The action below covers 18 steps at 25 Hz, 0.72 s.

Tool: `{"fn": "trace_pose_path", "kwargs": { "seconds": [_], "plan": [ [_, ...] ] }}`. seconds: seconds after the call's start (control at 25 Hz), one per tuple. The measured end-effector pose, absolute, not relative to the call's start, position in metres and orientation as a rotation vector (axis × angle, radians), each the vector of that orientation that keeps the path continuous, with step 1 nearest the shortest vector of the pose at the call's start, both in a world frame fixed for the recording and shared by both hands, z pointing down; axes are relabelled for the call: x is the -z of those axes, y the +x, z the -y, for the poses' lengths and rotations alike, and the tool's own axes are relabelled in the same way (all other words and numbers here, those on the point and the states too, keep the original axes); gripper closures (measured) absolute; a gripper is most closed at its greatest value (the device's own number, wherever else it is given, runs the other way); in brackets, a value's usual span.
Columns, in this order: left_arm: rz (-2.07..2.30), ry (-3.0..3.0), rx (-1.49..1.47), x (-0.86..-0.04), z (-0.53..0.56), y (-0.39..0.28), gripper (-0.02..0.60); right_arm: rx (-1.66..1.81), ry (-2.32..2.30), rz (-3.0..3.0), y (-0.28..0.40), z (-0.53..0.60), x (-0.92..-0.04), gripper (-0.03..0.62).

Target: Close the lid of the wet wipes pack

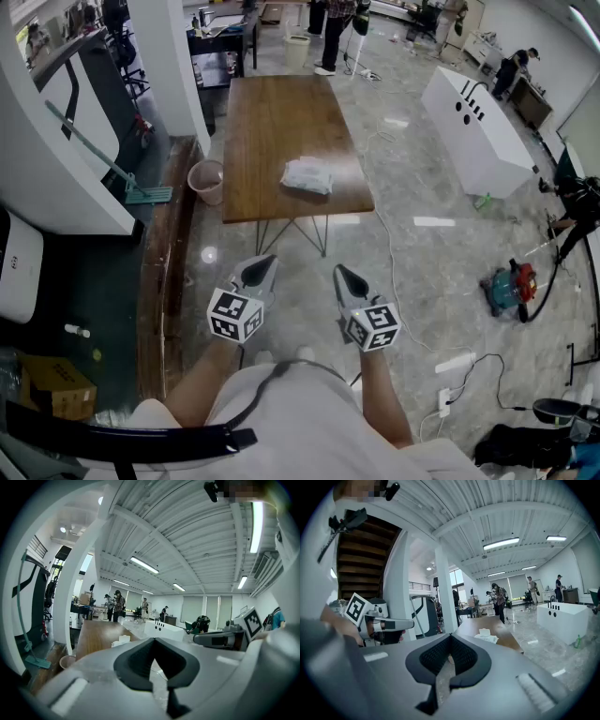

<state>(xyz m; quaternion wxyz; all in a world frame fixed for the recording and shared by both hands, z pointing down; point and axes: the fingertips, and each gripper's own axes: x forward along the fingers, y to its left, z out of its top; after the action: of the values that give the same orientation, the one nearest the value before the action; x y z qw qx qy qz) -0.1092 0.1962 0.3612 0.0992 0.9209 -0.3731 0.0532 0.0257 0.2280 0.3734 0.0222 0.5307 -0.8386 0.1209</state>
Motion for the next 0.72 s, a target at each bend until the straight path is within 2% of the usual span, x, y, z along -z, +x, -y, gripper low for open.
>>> {"fn": "trace_pose_path", "kwargs": {
  "seconds": [0.72],
  "plan": [
    [1.075, 2.782, -0.128, -0.347, -0.182, -0.129, 0.578, -0.394, 1.708, 2.625, 0.009, -0.221, -0.363, 0.585]
  ]
}}
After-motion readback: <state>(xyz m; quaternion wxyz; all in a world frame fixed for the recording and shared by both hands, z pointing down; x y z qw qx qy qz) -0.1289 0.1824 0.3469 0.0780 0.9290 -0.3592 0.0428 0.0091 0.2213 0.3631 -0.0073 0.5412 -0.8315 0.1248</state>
